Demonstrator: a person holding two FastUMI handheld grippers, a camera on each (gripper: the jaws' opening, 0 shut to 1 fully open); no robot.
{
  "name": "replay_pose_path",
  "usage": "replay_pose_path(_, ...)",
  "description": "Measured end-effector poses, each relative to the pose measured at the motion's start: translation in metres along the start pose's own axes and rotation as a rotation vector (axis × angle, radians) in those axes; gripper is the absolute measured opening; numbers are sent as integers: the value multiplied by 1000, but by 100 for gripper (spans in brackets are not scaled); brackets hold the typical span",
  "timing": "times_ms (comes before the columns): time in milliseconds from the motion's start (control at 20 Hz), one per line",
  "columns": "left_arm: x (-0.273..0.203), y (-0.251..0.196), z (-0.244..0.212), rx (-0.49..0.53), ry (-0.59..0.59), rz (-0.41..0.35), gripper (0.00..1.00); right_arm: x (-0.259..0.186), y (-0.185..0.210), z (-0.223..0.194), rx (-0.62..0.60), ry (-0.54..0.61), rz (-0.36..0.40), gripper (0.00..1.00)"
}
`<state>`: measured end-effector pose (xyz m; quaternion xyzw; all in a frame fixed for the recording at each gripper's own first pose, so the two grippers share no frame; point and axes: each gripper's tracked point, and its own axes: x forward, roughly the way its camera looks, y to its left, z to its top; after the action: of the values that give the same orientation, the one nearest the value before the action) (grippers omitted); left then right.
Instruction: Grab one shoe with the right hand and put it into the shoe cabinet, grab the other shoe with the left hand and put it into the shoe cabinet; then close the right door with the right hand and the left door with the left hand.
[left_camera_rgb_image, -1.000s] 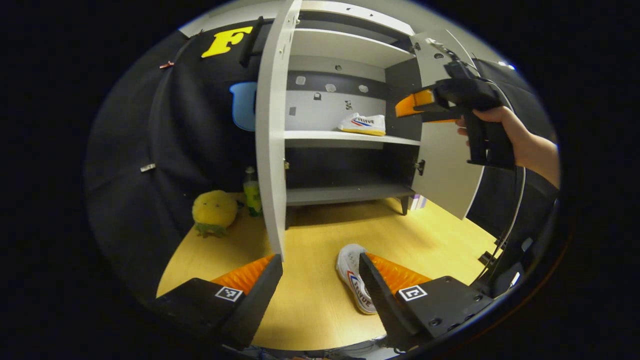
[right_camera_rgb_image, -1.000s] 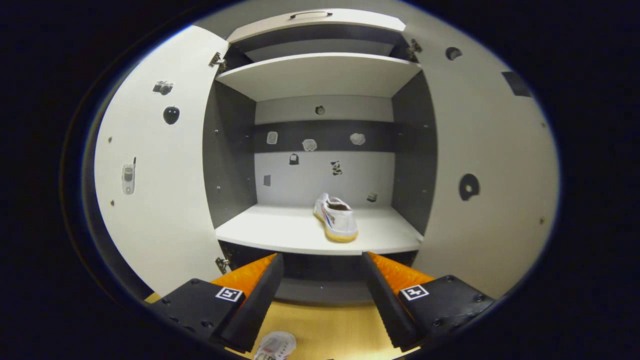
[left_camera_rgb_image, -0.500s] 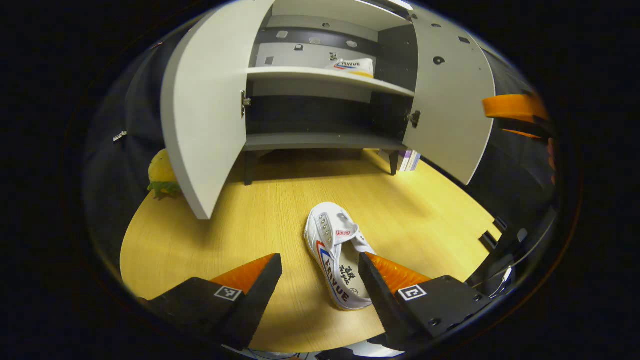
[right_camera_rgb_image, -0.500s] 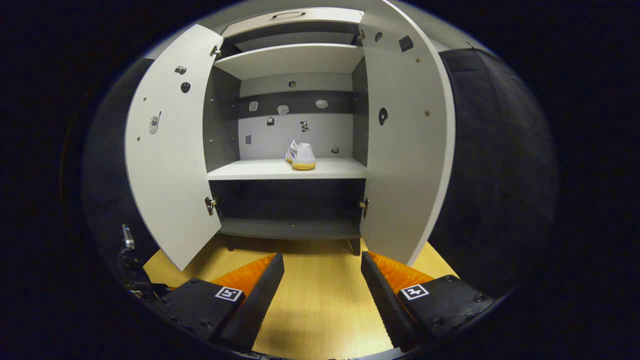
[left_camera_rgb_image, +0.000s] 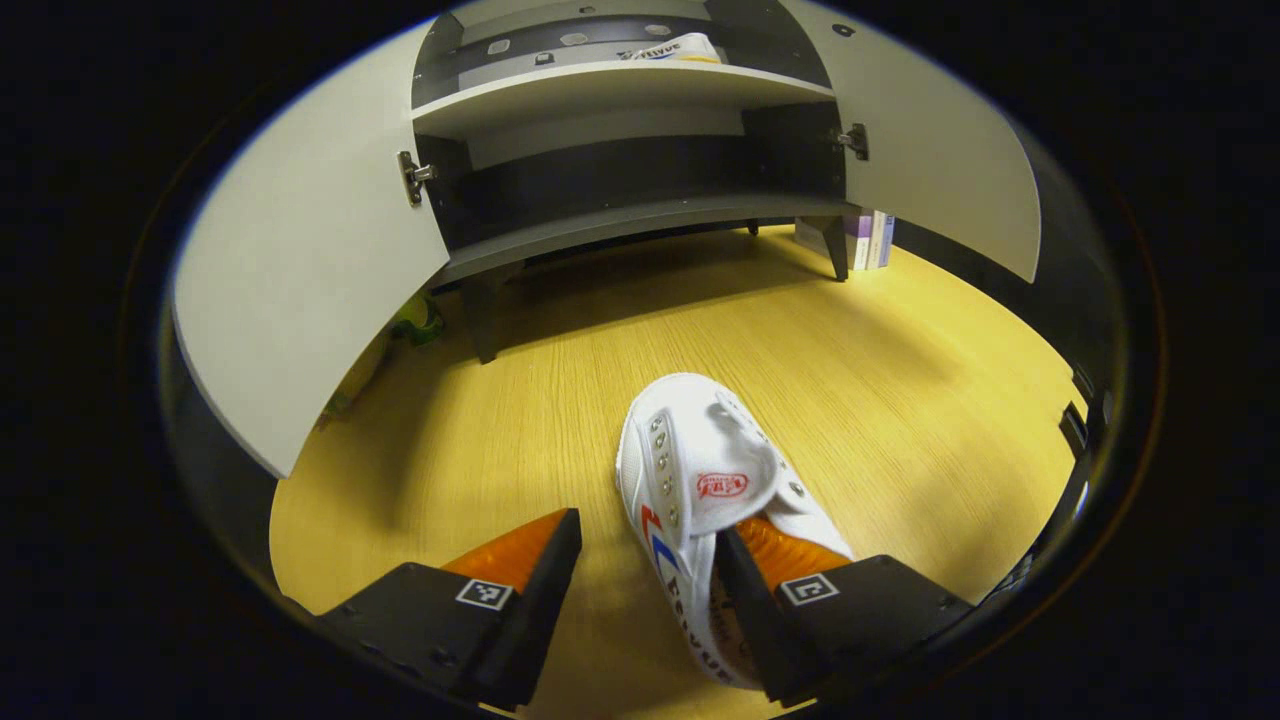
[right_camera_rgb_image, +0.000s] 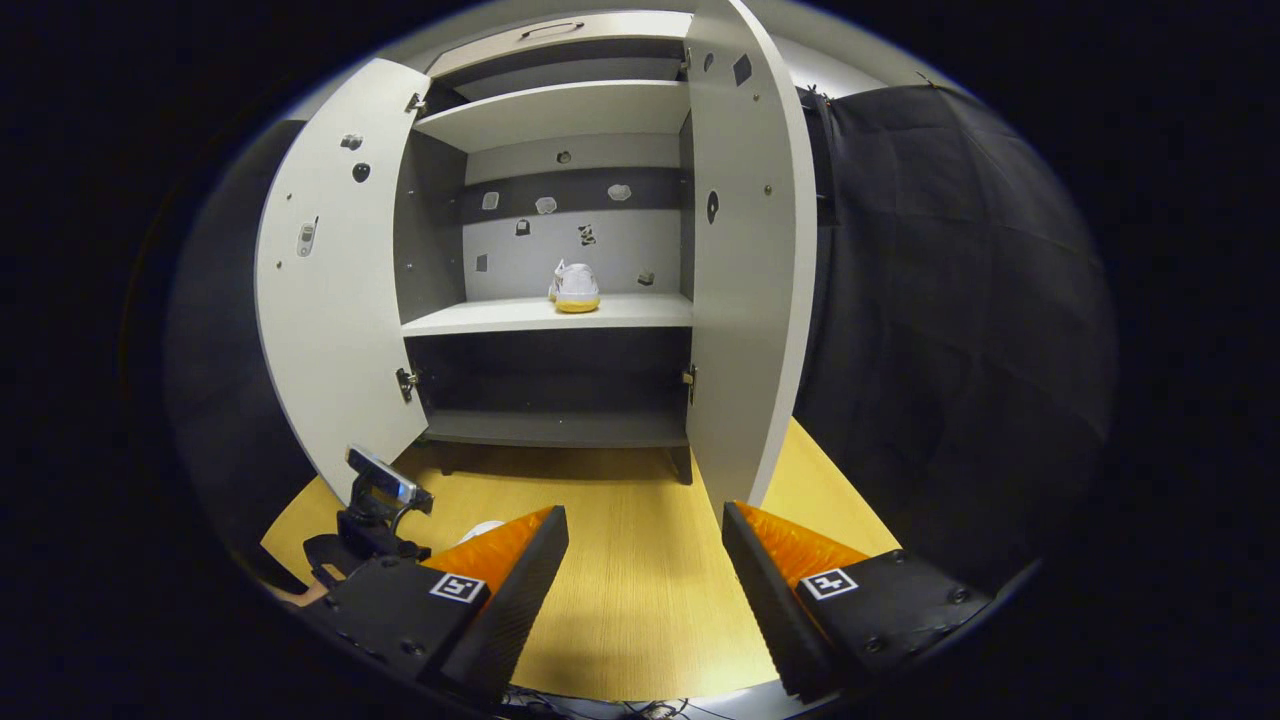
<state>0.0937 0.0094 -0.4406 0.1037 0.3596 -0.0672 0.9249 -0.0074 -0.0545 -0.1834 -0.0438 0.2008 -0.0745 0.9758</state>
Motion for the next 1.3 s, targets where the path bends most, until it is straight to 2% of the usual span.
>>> replay_pose_path(50,4,0,1,-12,7,7,77,1,0,0,-3,-1,7,98)
replay_pose_path(100,5,0,4,-24,7,16,66,2,-1,-1,-8,1,12,98)
replay_pose_path(200,8,-7,3,-31,30,3,51,4,-2,-3,-13,7,29,98)
replay_pose_path(250,9,-9,5,-32,33,3,50,4,-3,-3,-15,9,38,99)
replay_pose_path(300,10,-7,4,-31,43,19,36,7,-3,-3,-20,9,46,99)
replay_pose_path(350,10,-6,4,-37,54,35,34,9,-5,-2,-25,8,52,99)
replay_pose_path(450,13,3,0,-77,81,65,22,12,-9,2,-35,-2,61,99)
replay_pose_path(500,13,7,-2,-110,95,64,11,12,-12,4,-34,-9,64,99)
replay_pose_path(550,11,7,2,-143,97,50,7,14,-13,6,-30,-13,66,99)
replay_pose_path(750,-14,12,23,-179,64,76,5,14,-25,7,-14,-21,68,99)
replay_pose_path(950,-63,10,74,-261,-21,50,5,11,-29,12,5,-8,80,99)
replay_pose_path(1150,-121,18,152,-189,-160,61,5,-1,-33,13,-27,-26,104,99)
replay_pose_path(1300,-148,20,215,-177,-231,50,5,-8,-32,3,-30,-1,138,98)
